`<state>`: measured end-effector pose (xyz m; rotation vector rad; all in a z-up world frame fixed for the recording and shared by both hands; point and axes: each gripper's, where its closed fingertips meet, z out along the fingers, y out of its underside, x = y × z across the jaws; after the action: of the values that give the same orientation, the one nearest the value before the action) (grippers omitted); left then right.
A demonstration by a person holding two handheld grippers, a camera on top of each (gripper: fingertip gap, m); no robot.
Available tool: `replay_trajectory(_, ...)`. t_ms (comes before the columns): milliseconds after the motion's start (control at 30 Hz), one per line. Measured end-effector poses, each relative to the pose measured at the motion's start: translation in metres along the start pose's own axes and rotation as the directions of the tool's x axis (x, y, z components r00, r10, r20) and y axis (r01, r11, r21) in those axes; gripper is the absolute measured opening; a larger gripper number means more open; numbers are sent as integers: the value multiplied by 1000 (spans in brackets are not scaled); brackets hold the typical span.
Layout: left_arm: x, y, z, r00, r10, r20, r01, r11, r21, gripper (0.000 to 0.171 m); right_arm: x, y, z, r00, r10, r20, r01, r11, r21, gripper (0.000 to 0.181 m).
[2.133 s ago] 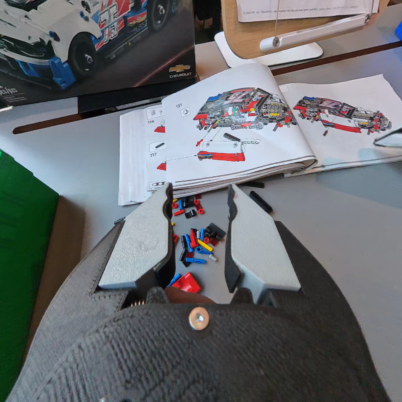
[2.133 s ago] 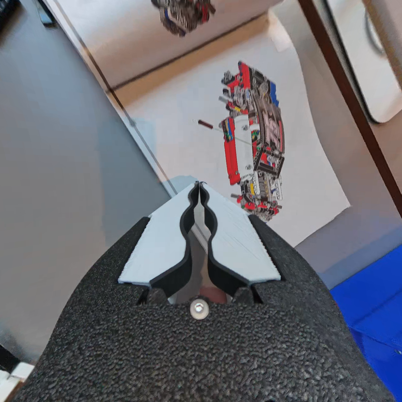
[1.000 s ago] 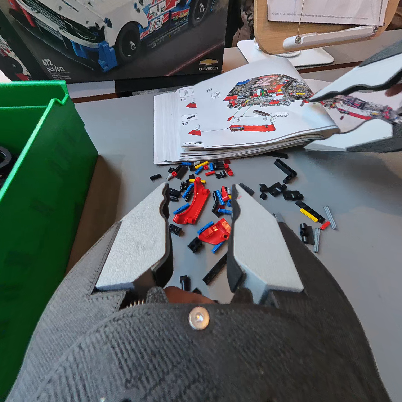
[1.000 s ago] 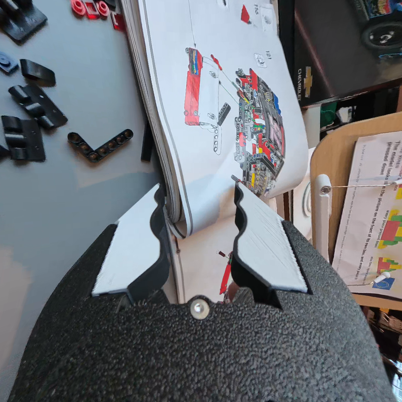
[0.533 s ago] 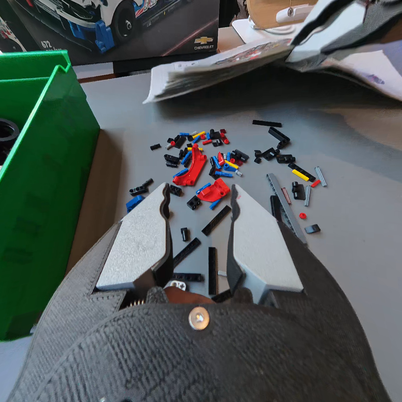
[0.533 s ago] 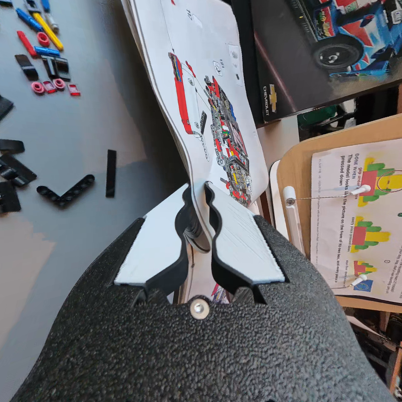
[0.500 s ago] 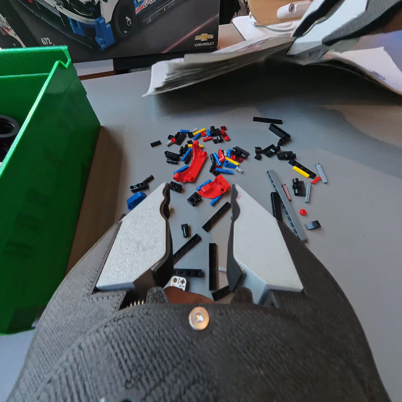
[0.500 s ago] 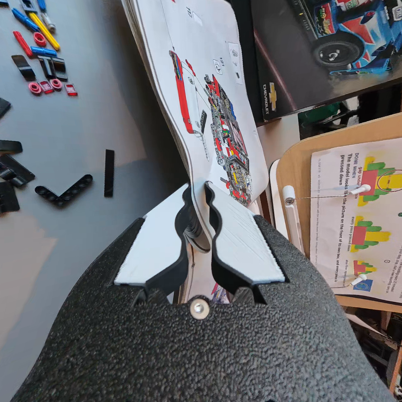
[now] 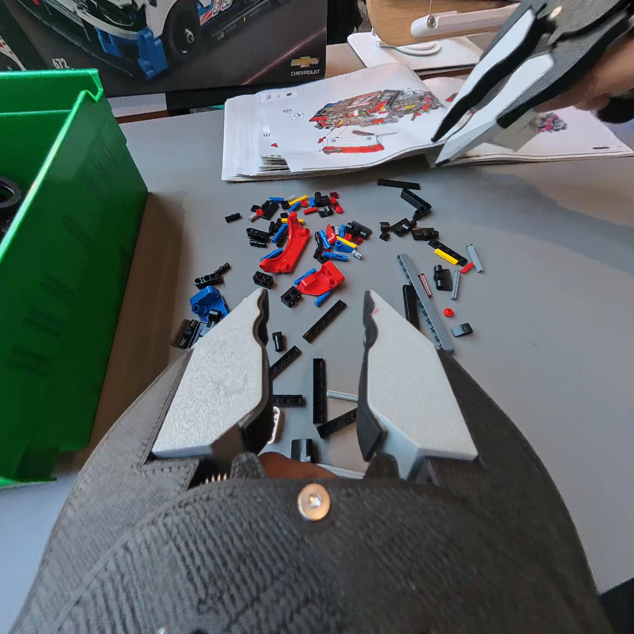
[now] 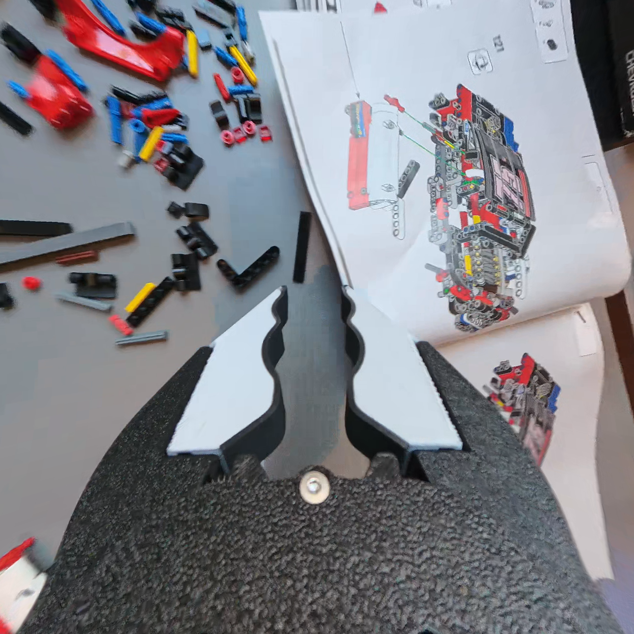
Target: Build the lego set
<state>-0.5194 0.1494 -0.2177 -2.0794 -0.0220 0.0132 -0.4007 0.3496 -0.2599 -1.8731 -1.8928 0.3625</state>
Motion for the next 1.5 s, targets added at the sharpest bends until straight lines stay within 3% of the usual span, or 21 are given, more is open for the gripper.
replay_trajectory(233,29,-9,-3,998,48,-47,-47,999,22,53,-10,33,-105,979,180,95,-199,945,260,30)
replay_trajectory(400,73,-27,4,986,123,-115,-118,992,47,53,9,93,-142,942,334,-4,-316,893,321,24)
replay_trajectory(533,101,-53,32,969,200,-145,-191,979,73,48,43,110,-116,900,431,-63,-401,876,270,18)
replay_trajectory(667,105,-86,90,951,275,-137,-275,961,23,51,74,95,-58,881,469,-60,-450,871,197,19)
replay_trajectory(867,24,-91,173,970,228,-80,-239,954,-179,53,98,58,0,870,491,52,-493,859,137,20)
replay_trajectory(1000,-42,-82,218,978,208,-29,-206,929,-308,51,98,36,12,906,404,124,-417,901,115,16)
replay_trajectory(1133,-72,-84,237,973,227,-31,-224,915,-336,48,98,20,20,946,276,172,-288,956,48,11)
replay_trajectory(1233,-65,-94,243,977,188,-96,-209,932,-296,46,98,16,24,957,196,213,-188,980,-60,11)
replay_trajectory(1333,-40,-89,254,948,261,-180,-306,903,-301,39,98,18,25,962,115,246,-77,984,-162,9)
replay_trajectory(1400,-26,-71,262,928,291,-233,-359,864,-354,27,99,18,26,964,78,254,-22,976,-216,7)
replay_trajectory(1467,-16,-65,266,923,287,-254,-366,861,-354,2,100,18,27,969,15,248,55,960,-276,5)
replay_trajectory(1500,-14,-65,266,925,285,-251,-362,863,-353,0,100,17,28,970,-26,242,102,946,-307,5)
